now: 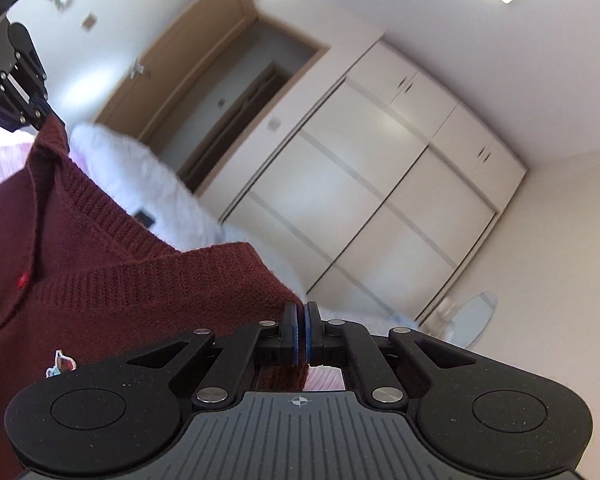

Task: Fold clothes
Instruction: 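Lift the cardigan high with both grippers and shake it out, then lay the cardigan flat on the bed and open both grippers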

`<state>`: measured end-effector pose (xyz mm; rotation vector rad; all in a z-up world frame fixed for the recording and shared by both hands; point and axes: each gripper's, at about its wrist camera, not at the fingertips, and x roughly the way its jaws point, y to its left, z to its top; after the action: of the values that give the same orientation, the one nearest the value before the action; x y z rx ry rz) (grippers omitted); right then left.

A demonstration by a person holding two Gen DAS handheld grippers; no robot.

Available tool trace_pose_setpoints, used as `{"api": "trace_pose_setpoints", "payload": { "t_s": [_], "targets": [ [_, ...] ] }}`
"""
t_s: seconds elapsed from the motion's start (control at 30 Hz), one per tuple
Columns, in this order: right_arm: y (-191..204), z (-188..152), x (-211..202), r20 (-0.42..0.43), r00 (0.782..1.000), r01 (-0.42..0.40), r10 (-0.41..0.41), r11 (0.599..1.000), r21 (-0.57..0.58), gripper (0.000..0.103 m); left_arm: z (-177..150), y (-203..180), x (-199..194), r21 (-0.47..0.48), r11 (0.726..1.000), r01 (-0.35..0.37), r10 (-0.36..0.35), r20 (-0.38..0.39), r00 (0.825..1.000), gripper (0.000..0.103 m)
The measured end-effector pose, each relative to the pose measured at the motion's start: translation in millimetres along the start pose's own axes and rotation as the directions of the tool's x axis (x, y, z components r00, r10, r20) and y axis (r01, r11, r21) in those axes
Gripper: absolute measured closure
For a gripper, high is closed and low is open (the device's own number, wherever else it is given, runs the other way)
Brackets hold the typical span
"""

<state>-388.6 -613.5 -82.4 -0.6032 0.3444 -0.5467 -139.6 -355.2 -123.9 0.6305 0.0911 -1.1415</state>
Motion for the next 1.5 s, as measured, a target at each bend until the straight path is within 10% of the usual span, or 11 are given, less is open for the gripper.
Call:
{"api": "trace_pose_setpoints", "payload": {
  "t_s": [0.17, 0.3, 0.63, 0.83, 0.93, 1.07, 1.3, 1.5],
  "targets": [
    [25, -84, 173, -0.128, 0.991, -0.039, 0.04, 0.999, 0.014, 0.1, -65, -2, 185, -0.172, 0.984, 0.053, -0.089, -0.208, 0.974, 0.085],
    [43, -137, 250, -0.298, 0.952, -0.059, 0.074, 0.997, 0.057, 0.1, -122, -5, 237, -0.224, 0.974, 0.032, -0.105, -0.32, 0.942, 0.083],
    [42, -166, 116, -0.332, 0.899, -0.147, 0.285, 0.912, 0.384, 0.099, -141, -33, 128, -0.265, 0.954, 0.144, -0.217, -0.275, 0.936, 0.08],
    [41, -178, 33, -0.317, 0.828, -0.219, 0.463, 0.786, 0.578, 0.1, -118, -102, 106, -0.19, 0.92, 0.343, -0.384, -0.257, 0.887, 0.079],
    [55, -183, 18, -0.358, 0.799, -0.216, 0.484, 0.785, 0.58, 0.099, -100, -124, 125, -0.146, 0.903, 0.405, -0.43, -0.253, 0.867, 0.079],
    [72, -188, 2, -0.373, 0.826, -0.17, 0.422, 0.819, 0.548, 0.098, -76, -149, 170, -0.101, 0.877, 0.47, -0.48, -0.243, 0.843, 0.076],
    [66, -208, 23, -0.314, 0.807, -0.167, 0.5, 0.704, 0.691, 0.099, -49, -189, 266, -0.062, 0.851, 0.521, -0.519, -0.252, 0.817, 0.074],
    [66, -211, 45, -0.276, 0.795, -0.23, 0.54, 0.689, 0.687, 0.103, -34, -223, 320, 0.019, 0.805, 0.593, -0.571, -0.246, 0.783, 0.074]
  ]
}}
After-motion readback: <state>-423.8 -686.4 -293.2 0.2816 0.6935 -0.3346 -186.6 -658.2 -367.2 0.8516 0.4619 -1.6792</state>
